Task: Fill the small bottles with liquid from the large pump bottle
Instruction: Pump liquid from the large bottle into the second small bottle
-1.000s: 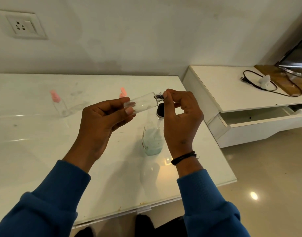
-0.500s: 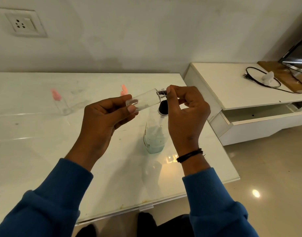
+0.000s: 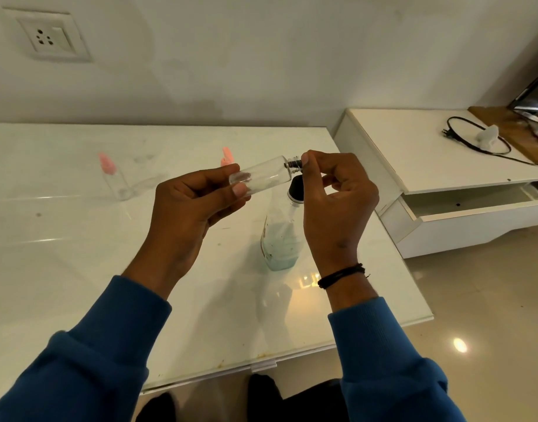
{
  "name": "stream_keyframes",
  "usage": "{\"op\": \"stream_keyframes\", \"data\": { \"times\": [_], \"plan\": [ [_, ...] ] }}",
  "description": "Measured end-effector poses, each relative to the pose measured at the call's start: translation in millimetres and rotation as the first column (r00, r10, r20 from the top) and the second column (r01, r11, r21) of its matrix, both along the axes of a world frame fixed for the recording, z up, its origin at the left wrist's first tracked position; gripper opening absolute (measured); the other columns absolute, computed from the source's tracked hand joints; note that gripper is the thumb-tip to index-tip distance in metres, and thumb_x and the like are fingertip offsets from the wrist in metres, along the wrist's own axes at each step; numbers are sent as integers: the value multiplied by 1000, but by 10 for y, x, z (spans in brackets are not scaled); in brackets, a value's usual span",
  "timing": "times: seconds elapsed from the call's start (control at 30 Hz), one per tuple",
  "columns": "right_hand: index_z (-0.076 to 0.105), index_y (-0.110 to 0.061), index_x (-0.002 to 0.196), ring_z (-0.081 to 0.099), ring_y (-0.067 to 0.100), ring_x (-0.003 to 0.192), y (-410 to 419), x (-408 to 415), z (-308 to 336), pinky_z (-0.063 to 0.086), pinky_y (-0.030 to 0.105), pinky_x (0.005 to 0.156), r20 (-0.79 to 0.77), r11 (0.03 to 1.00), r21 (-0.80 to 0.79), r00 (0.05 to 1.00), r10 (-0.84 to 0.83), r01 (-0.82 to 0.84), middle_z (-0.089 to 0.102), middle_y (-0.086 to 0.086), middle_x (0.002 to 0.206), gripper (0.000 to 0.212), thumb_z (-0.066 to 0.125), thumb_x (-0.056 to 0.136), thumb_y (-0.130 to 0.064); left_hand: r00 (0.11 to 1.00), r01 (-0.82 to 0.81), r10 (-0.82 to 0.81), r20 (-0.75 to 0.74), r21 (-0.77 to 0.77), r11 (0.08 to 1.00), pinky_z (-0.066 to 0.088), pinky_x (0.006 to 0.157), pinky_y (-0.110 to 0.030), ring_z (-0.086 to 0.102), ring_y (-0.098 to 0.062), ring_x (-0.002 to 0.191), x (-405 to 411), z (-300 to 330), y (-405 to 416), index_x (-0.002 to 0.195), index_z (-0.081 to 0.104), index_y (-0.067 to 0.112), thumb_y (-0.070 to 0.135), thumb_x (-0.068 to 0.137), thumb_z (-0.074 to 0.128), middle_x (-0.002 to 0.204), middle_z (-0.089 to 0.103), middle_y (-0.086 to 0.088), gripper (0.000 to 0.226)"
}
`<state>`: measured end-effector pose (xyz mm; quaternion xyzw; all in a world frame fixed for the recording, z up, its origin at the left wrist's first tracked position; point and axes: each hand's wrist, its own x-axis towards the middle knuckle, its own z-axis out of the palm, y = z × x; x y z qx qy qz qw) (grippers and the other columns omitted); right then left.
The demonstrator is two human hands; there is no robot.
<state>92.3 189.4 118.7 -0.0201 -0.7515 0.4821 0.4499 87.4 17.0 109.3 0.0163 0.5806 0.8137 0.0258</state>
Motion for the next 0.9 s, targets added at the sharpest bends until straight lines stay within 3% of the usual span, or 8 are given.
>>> {"op": "stream_keyframes", "data": {
  "times": [0.17, 0.33, 0.5, 0.9],
  "plan": [
    [66, -29, 85, 65, 11, 75, 18, -12, 49, 50, 16, 66, -10, 999, 27, 1000, -25, 26, 66, -13, 82, 13, 71, 90, -19, 1000, 6, -6, -7, -16, 1000, 60, 90, -35, 74, -27, 103, 12, -2, 24, 116, 72, 9, 16, 76, 74, 113, 77, -6, 41],
    [69, -24, 87, 65, 7, 76, -10, 1, -7, 47, 9, 66, 2, 1000, -7, 1000, 1, -1, 67, -11, 85, 7, 73, 90, -18, 1000, -13, 12, -2, -19, 1000, 61, 90, -35, 74, -27, 104, 13, 2, 25, 112, 74, 12, 17, 74, 74, 112, 77, -5, 38],
    [66, -30, 86, 64, 7, 75, 18, -12, 47, 50, 13, 66, -10, 1000, 9, 1000, -24, 24, 66, -16, 82, 12, 73, 89, -20, 1000, -4, 4, -6, -26, 1000, 60, 92, -37, 74, -27, 105, 18, 4, 39, 116, 73, 11, 17, 76, 73, 115, 76, -6, 41],
    [65, -30, 85, 63, 2, 73, -5, -3, 53, 45, 7, 65, 13, 1000, -6, 1000, -19, 19, 68, -9, 82, 17, 74, 89, -17, 1000, -28, 28, 0, 4, 1000, 60, 92, -37, 74, -27, 105, 13, 0, 30, 111, 74, 11, 17, 75, 75, 113, 77, -7, 37]
  ]
}}
